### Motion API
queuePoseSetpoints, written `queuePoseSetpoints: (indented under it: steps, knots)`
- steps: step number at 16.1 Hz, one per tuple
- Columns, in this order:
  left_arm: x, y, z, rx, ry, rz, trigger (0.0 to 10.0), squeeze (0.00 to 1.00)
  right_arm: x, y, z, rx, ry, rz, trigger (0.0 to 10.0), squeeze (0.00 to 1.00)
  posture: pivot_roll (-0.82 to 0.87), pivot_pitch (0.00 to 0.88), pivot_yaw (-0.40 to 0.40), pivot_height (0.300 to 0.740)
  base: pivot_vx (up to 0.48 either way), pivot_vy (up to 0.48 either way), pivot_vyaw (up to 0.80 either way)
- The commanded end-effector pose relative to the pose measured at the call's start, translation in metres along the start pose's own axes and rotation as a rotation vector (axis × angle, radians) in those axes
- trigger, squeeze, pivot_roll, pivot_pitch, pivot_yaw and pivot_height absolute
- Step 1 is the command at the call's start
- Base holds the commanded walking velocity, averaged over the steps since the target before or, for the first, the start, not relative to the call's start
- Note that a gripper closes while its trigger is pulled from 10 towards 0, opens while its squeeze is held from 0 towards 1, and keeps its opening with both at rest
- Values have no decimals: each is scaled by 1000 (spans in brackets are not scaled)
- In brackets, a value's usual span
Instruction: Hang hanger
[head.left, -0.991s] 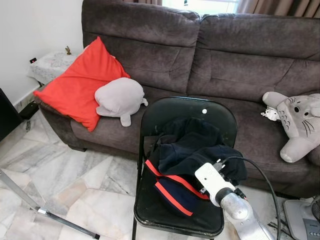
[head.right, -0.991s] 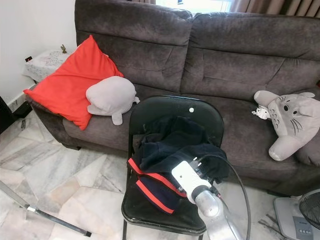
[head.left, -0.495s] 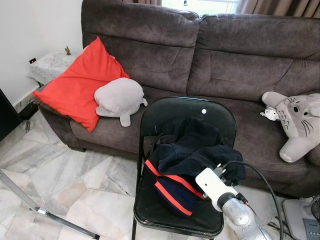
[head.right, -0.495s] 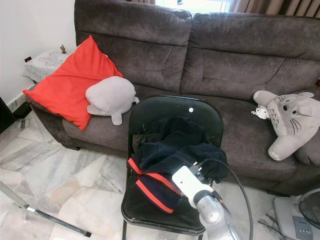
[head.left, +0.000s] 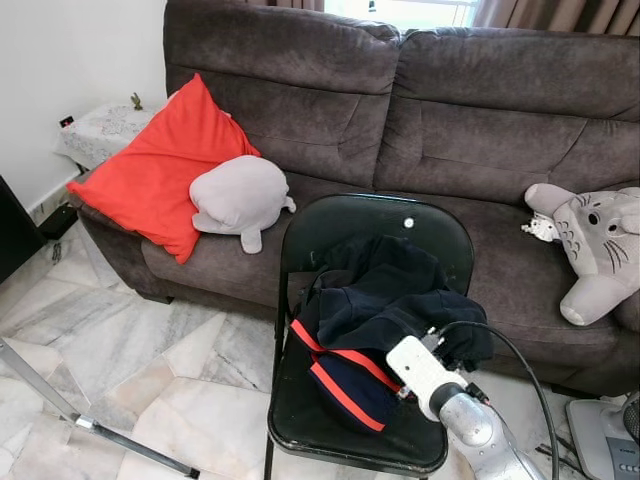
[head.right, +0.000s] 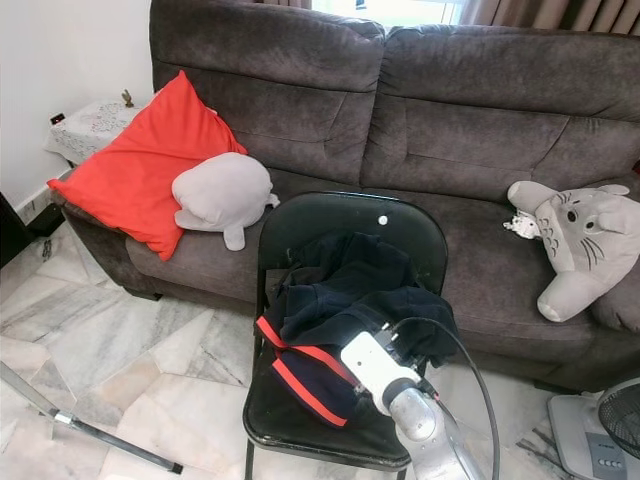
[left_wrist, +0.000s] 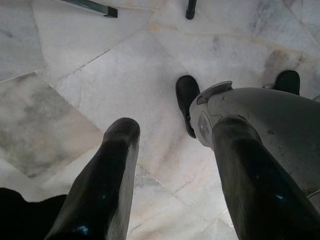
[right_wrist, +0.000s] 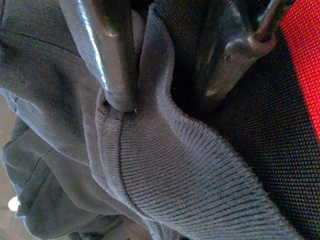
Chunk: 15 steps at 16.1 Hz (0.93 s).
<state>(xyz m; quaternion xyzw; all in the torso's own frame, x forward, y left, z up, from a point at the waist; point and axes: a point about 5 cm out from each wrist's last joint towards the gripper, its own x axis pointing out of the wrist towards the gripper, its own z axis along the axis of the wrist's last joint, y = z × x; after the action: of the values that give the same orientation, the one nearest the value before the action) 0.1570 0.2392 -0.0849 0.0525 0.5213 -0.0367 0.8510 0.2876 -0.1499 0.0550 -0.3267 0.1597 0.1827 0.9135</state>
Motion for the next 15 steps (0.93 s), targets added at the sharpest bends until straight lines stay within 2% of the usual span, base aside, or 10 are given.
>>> queuePoseSetpoints:
  steps: [1,4,5,7,8,9,15]
  knots:
    - [-1,3,-4,27,18,6,10000,0,2,-1,1,15,-8,1,10000,0,-55,48,33,740,0,0,0]
    - [-1,3,-4,29,19,5,10000,0,4,3,-1,19,-9,11,10000,0,-52,49,34,740,0,0,0]
    - [-1,3,-4,29,18,5,10000,0,5,2,-1,21,-11,4,314,0,-50,48,33,740,0,0,0]
    - [-1,3,-4,29,18,6,10000,0,7,-2,2,12,-24,-13,0,0,-51,48,33,740,0,0,0]
    - [-1,3,-4,29,17,6,10000,0,8,-3,3,8,-27,-15,3255,0,-50,48,33,740,0,0,0]
    - [-1,3,-3,29,17,5,10000,0,10,-6,4,3,-30,-20,10000,0,-49,47,33,740,0,0,0]
    - [-1,3,-4,30,16,5,10000,0,17,-21,9,-20,-47,-93,10000,0,-43,48,34,740,0,0,0]
